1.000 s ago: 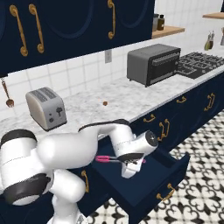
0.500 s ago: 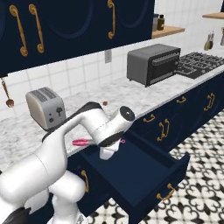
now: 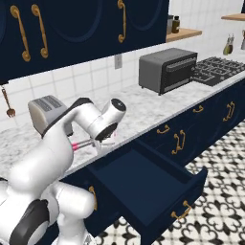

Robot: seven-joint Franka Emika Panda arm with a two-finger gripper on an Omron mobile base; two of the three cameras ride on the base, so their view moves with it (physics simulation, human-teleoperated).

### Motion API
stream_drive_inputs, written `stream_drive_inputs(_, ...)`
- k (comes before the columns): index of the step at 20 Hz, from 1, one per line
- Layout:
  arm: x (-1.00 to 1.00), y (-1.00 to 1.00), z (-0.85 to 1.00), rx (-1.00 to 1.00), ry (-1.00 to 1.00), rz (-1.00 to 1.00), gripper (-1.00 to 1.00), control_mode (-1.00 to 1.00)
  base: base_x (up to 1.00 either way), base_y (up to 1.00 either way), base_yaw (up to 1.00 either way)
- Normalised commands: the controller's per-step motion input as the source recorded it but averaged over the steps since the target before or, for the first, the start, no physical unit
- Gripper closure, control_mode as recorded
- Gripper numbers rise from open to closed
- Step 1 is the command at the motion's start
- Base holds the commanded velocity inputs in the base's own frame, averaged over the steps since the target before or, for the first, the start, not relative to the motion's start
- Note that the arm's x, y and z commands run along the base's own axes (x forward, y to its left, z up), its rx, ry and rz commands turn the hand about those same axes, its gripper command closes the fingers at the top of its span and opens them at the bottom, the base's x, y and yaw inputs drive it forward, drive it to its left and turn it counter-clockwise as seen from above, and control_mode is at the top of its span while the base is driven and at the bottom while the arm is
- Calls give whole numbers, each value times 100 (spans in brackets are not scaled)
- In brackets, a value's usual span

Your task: Pick the tongs from the drawer and place it on the counter.

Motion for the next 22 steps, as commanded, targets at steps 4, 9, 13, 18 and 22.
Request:
stream_drive_inputs(4, 100, 52, -29, -2, 11, 15, 100, -100, 0, 0, 0)
stream_drive_inputs(9, 89, 29, -57, -3, 5, 3, 100, -100, 0, 0, 0)
stream_drive_inputs(13, 84, 30, -86, -4, 0, 2, 100, -100, 0, 0, 0)
stream_drive_inputs(18, 61, 4, -100, -2, 0, 3, 100, -100, 0, 0, 0)
stream_drive_inputs(22, 73, 17, -100, -6, -8, 0, 100, -100, 0, 0, 0)
